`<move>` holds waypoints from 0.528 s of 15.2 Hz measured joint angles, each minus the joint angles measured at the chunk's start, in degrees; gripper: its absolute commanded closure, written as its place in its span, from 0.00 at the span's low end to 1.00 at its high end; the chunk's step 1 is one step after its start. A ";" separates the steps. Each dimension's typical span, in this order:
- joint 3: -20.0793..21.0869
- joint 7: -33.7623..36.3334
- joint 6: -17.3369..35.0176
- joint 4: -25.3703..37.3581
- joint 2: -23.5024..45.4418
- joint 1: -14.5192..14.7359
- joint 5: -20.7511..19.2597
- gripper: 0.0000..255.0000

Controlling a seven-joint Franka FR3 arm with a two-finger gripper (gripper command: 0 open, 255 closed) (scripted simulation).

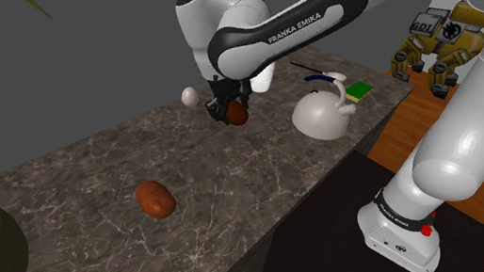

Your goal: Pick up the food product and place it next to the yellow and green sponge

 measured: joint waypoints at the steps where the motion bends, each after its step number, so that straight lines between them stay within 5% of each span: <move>1: 0.04 -0.28 -0.67 0.29 -0.48 0.00 0.29 1.00; 8: 0.13 -1.98 -5.36 3.55 -2.37 0.00 1.50 1.00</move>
